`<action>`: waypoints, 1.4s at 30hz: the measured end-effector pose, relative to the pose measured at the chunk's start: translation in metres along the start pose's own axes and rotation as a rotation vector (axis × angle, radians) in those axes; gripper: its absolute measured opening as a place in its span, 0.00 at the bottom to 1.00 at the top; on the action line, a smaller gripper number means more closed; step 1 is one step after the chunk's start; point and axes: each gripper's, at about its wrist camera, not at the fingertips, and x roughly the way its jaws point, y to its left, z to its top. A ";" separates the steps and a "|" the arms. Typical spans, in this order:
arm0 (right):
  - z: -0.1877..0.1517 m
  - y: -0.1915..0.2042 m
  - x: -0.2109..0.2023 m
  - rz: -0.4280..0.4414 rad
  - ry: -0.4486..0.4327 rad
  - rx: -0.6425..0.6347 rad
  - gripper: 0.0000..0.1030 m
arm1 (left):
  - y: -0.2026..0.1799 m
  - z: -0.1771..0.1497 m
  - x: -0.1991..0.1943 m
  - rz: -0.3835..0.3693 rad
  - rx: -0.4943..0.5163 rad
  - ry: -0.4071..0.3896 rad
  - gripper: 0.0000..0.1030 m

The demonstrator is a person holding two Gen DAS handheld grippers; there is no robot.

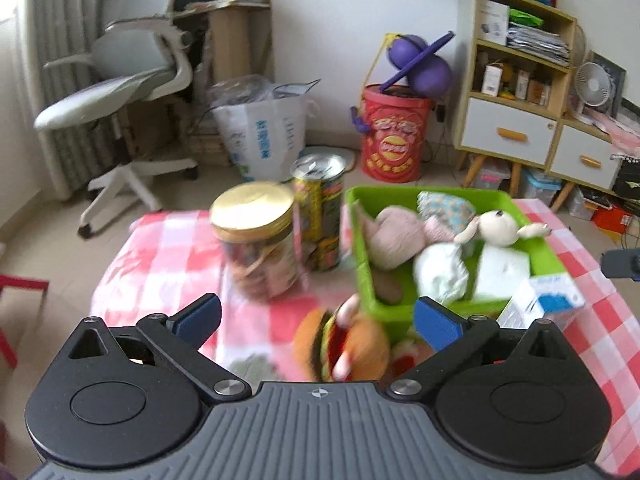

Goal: Organize soft objects
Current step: 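Reach the left tool to the green towel while the right tool reaches the white cloth doll, then close the left tool on the green towel while the right tool grips the white doll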

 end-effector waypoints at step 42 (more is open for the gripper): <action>-0.120 0.064 0.078 -0.049 0.166 -0.225 0.15 | 0.073 -0.101 0.040 -0.119 -0.053 0.219 0.37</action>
